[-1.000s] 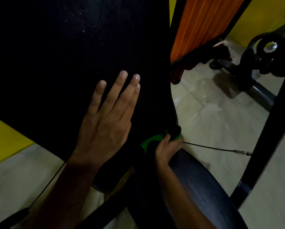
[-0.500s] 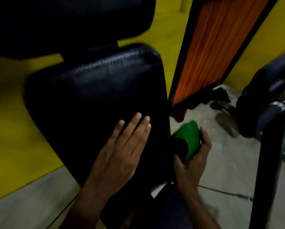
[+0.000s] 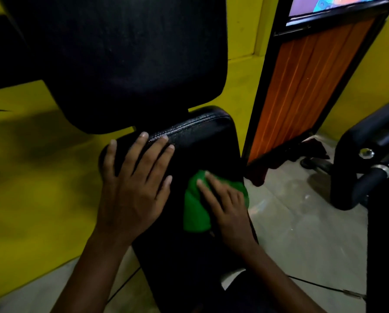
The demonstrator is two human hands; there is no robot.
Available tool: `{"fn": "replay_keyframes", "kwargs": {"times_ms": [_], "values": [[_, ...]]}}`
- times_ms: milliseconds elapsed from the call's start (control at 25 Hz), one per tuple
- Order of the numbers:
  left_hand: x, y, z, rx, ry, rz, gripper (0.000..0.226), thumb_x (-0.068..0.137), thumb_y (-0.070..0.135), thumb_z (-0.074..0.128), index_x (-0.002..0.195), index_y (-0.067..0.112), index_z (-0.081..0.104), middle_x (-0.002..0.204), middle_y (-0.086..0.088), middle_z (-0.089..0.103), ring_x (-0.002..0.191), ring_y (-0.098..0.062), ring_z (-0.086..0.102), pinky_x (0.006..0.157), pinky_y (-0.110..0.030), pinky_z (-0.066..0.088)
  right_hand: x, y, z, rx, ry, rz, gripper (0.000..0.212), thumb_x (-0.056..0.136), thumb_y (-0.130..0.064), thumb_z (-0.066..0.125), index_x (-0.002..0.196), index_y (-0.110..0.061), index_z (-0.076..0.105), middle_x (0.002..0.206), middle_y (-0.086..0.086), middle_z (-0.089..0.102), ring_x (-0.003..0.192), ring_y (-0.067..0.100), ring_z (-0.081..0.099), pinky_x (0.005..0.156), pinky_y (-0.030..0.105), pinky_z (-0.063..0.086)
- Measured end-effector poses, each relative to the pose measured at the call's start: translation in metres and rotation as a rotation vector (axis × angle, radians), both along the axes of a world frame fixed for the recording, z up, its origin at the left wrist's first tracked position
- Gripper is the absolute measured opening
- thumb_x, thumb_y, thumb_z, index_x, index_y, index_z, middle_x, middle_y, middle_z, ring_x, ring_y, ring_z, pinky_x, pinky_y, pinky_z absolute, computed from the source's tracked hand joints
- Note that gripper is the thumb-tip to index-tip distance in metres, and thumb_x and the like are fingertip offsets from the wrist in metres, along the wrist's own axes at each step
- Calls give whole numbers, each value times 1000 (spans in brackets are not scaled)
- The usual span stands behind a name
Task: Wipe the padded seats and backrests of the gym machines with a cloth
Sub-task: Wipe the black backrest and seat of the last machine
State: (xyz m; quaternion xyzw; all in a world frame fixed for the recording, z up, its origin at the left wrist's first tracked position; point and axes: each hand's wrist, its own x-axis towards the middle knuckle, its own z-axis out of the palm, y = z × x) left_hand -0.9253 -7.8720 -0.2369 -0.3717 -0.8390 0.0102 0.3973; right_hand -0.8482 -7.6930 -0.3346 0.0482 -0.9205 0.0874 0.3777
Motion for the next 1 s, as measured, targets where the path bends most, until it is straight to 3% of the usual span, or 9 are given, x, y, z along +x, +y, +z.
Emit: {"fn": "replay_keyframes", "kwargs": {"times_ms": [80,120,280,440,520,720,880,1000], "values": [[-1,-5,-2,-13,20,10,48,96,30,45,141,13,45,149,-6,40,139,-27,33,112,-56,21,3,2,-8,111,42,40,50,102,-25,26,150,-24,13,146,7,30,117,25,44,83,42,39],[-1,-5,-3,-22,27,14,48,96,30,45,142,13,44,150,-6,39,140,-27,31,113,-55,19,-7,3,4,82,86,19,47,102,-24,25,149,-23,19,145,6,31,116,25,45,83,41,39],[3,0,-12,-16,14,67,51,98,26,42,146,10,36,154,-7,31,144,-26,22,116,-53,6,-44,2,50,-116,227,-99,52,94,-24,51,141,-19,29,145,1,30,117,24,45,86,38,37],[11,3,-23,16,-16,49,54,95,19,46,146,6,34,154,-10,29,144,-27,21,118,-47,6,-5,-11,-16,-62,68,-17,50,96,-23,37,144,-22,23,147,4,30,122,24,42,85,43,41],[14,5,-25,5,-20,31,55,94,16,49,146,4,33,154,-12,28,143,-29,22,118,-46,6,0,-11,-18,-67,49,-17,44,101,-25,29,144,-23,24,146,4,31,121,24,44,83,44,42],[20,5,-41,-27,-56,36,66,84,-1,53,146,0,31,155,-14,26,144,-32,19,119,-43,2,-26,-21,7,-196,202,-83,51,93,-24,50,140,-19,31,145,0,33,117,25,50,87,39,39],[23,3,-50,-27,-38,46,61,89,5,53,146,2,30,155,-13,25,144,-31,19,119,-43,0,10,-27,-72,-190,18,-80,40,101,-23,28,141,-19,27,144,5,30,121,25,42,89,44,38],[24,4,-53,-24,-20,48,61,90,7,53,146,2,30,155,-13,26,144,-31,18,118,-44,-1,20,-30,-83,-244,-50,-91,50,89,-21,37,138,-17,29,141,6,30,120,26,39,89,46,34]]}}
